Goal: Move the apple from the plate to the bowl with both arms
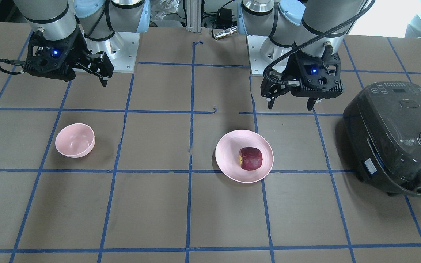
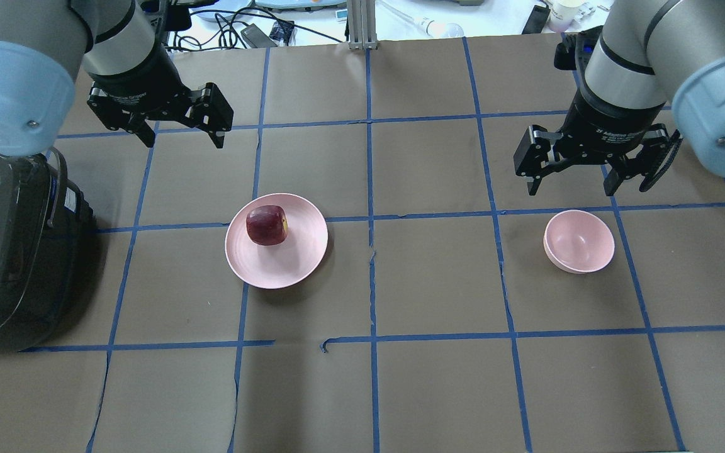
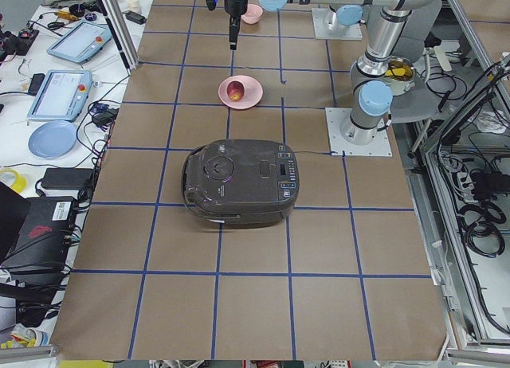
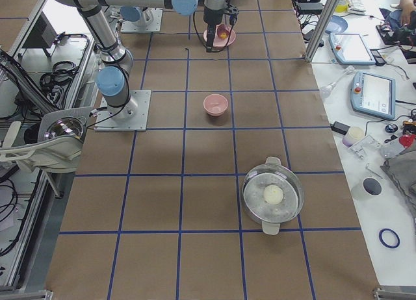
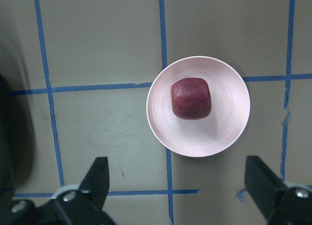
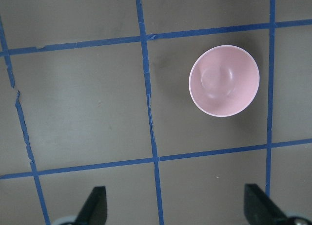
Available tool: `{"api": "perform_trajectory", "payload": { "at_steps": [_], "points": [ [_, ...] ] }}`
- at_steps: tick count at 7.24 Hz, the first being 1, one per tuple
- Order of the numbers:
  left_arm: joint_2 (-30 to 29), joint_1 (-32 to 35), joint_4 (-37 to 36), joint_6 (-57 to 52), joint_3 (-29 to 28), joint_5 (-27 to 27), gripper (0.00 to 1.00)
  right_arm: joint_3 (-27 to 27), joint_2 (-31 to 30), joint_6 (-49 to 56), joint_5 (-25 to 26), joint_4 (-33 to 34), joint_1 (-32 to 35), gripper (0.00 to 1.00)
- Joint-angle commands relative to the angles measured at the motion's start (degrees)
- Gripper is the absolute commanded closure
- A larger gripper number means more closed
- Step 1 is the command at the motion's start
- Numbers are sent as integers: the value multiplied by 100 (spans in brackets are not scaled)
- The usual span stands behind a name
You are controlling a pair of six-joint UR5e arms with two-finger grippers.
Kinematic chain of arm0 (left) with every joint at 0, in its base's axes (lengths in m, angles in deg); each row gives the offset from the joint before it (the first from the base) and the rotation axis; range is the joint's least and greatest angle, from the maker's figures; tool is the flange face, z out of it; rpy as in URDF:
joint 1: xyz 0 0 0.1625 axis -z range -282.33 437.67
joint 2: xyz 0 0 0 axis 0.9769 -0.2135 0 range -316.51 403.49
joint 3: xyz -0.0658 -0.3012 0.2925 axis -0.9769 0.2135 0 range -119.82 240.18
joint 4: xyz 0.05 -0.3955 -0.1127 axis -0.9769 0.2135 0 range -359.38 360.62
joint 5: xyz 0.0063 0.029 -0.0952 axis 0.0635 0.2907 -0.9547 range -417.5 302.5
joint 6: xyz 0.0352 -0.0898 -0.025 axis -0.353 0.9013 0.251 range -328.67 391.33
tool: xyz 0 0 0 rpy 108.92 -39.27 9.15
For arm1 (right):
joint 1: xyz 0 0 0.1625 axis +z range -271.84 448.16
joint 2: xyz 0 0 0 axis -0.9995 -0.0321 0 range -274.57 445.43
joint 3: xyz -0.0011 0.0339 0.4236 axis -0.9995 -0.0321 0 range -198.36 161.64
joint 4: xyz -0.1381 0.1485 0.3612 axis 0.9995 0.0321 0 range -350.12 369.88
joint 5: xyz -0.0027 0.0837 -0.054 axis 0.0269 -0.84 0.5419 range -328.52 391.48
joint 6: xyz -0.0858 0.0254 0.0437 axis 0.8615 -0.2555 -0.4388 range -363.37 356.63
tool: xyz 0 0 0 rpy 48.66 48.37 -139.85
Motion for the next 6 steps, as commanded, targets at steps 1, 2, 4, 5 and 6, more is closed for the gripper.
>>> {"api": "perform_trajectory", "payload": {
  "at_steps": [1, 2, 4, 5, 6],
  "points": [
    [-35, 0, -5, -3, -10, -13, 0, 52, 13, -9, 150, 3, 0, 0],
    [-1, 0, -5, -3, -19, -4, 0, -18, -13, 0, 178, -23, -9, 0],
    [26, -9, -5, -3, -28, -4, 0, 43, 22, -96, 170, 29, 0, 0],
    [0, -18, -5, -3, -11, -4, 0, 26, 13, -88, 187, 73, -17, 0],
    [-1, -18, -5, -3, -37, -13, 0, 43, 31, -105, 170, 74, -9, 0]
  ]
}}
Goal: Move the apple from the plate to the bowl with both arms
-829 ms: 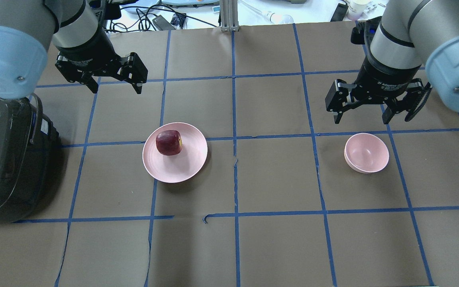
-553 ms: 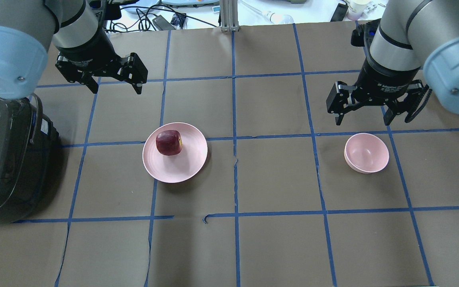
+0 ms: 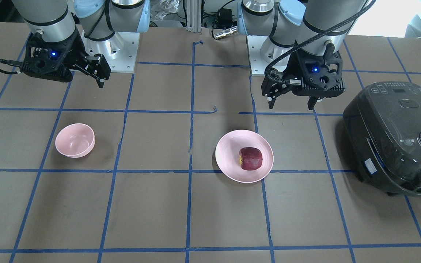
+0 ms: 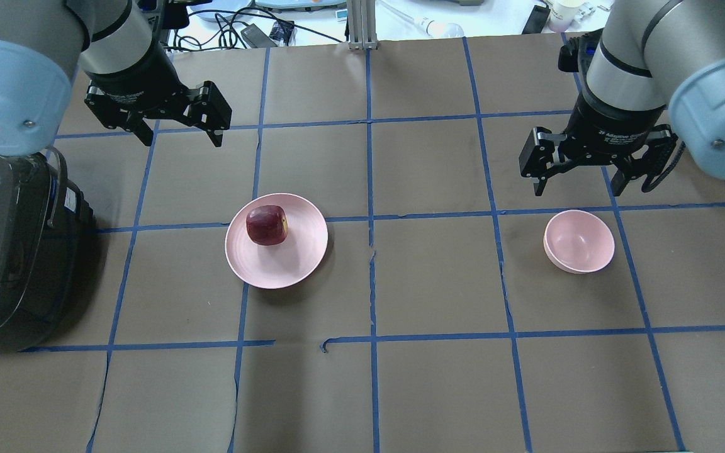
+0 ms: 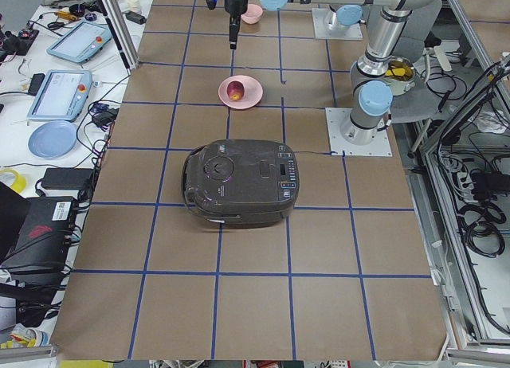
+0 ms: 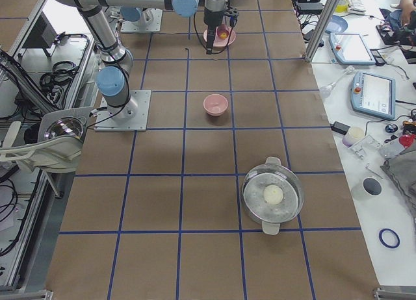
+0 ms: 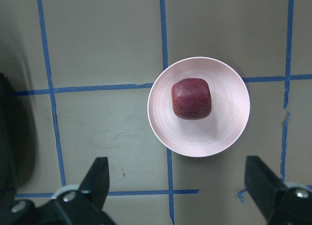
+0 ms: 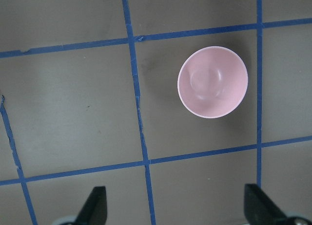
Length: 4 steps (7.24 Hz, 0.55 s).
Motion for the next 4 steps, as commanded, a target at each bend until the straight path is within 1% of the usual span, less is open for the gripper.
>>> {"api": "perform_trajectory", "payload": {
  "at_steps": [1, 4],
  "points": [
    [-16, -4, 0, 0, -42, -16, 0, -24, 12, 23, 0, 10, -8, 0],
    [-8, -4, 9, 0, -8, -7, 0, -6, 108, -20, -61, 115, -25, 0]
  ]
}}
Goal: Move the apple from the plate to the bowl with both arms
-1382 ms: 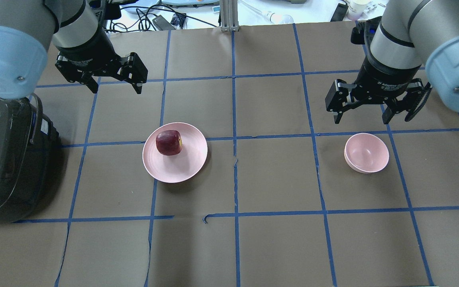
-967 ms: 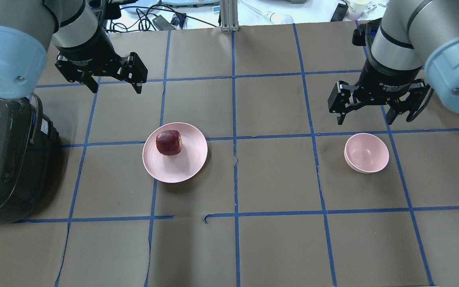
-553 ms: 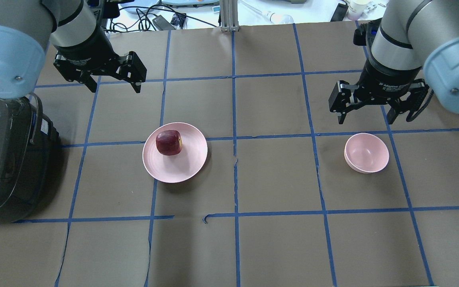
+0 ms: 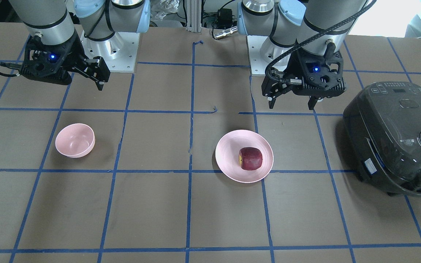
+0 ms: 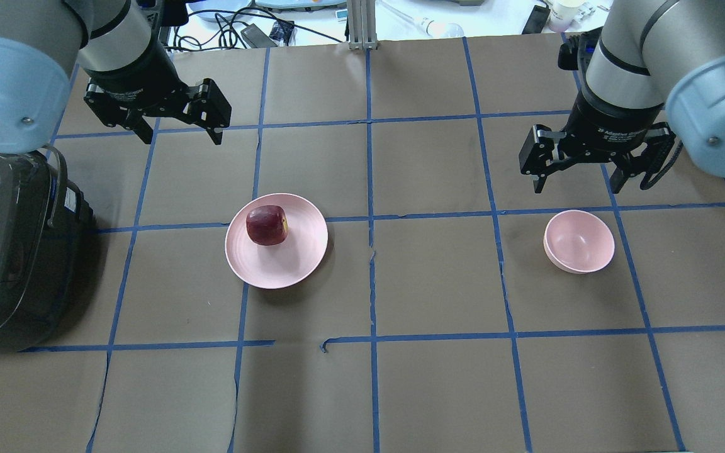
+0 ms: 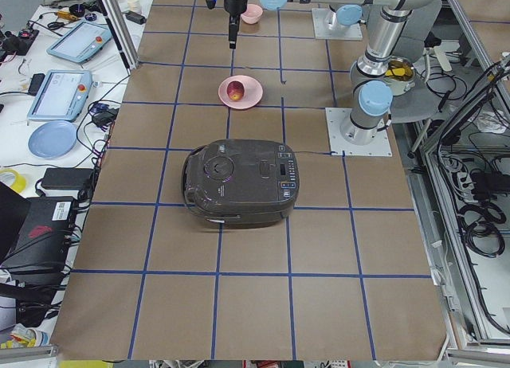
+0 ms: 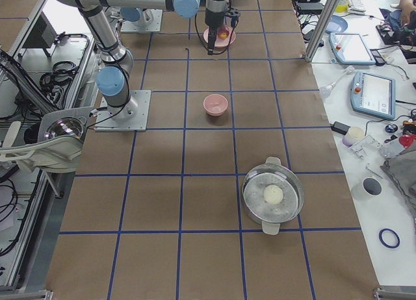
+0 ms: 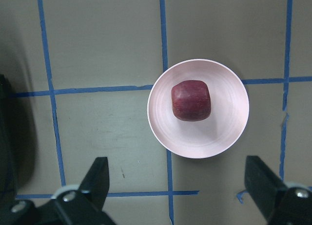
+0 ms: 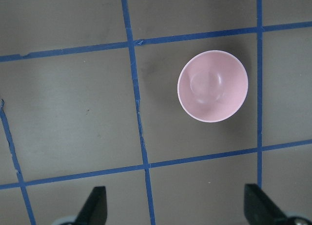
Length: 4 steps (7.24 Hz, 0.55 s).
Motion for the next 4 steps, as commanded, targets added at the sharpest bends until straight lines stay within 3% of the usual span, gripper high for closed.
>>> {"api": "perform_trajectory", "payload": {
  "at_steps": [1, 4],
  "points": [
    [-8, 6, -7, 0, 26, -8, 0, -81, 60, 24, -98, 254, -3, 0],
    [-16, -2, -8, 0, 35, -17, 0, -319, -54, 60, -99, 64, 6, 0]
  ]
}}
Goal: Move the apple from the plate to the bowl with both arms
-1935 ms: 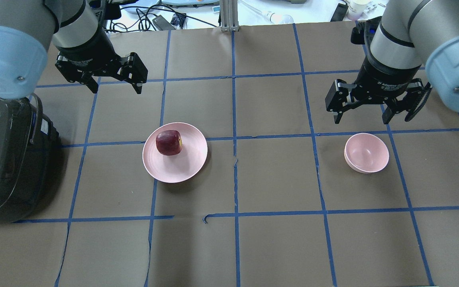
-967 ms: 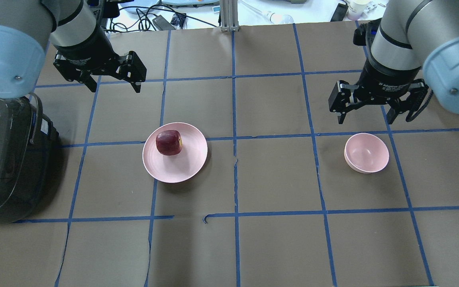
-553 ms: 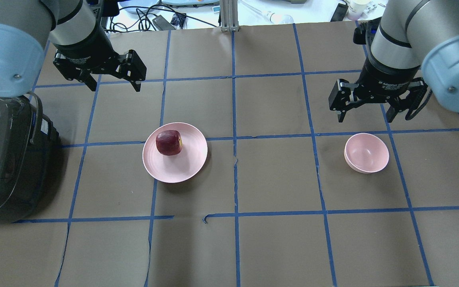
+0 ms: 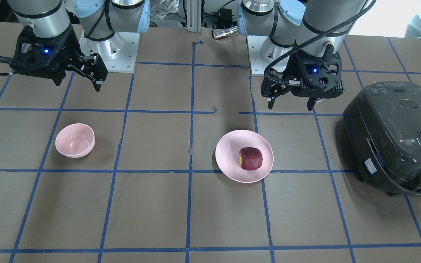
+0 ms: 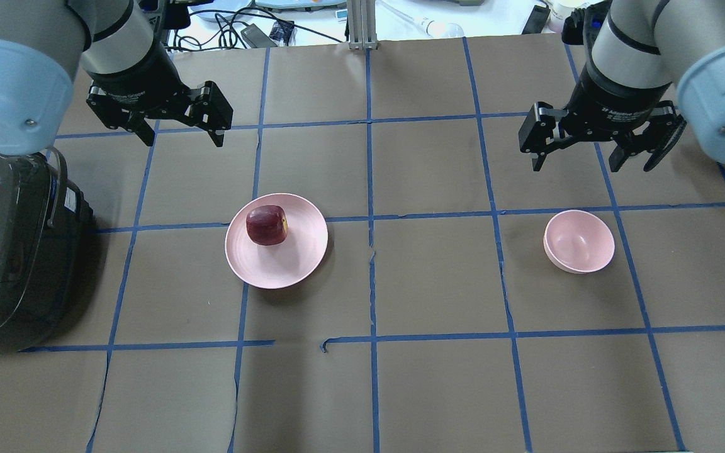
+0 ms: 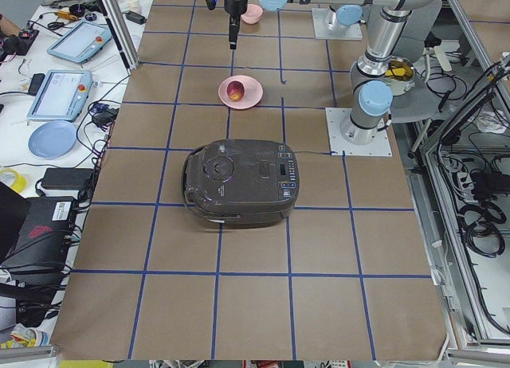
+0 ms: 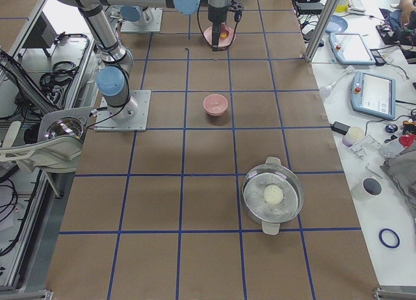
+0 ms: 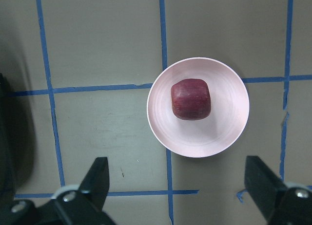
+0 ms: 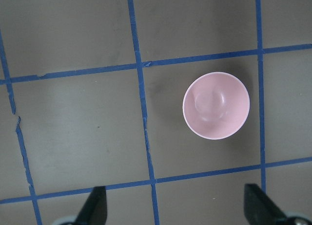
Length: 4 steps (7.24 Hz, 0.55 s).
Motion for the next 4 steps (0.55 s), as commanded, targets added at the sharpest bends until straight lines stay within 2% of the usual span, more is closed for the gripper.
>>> {"api": "perform_trajectory", "payload": {
  "at_steps": [1, 2, 3, 4],
  "points": [
    [-7, 2, 0, 0, 7, -5, 0, -69, -4, 6, -5, -100, 1, 0],
    [11, 2, 0, 0, -19, -40, 0, -78, 5, -3, -57, -100, 10, 0],
    [2, 2, 0, 0, -19, -40, 0, -78, 13, -3, -379, -91, 10, 0],
    [2, 2, 0, 0, -11, -40, 0, -78, 31, -3, -365, -91, 1, 0]
  ]
}}
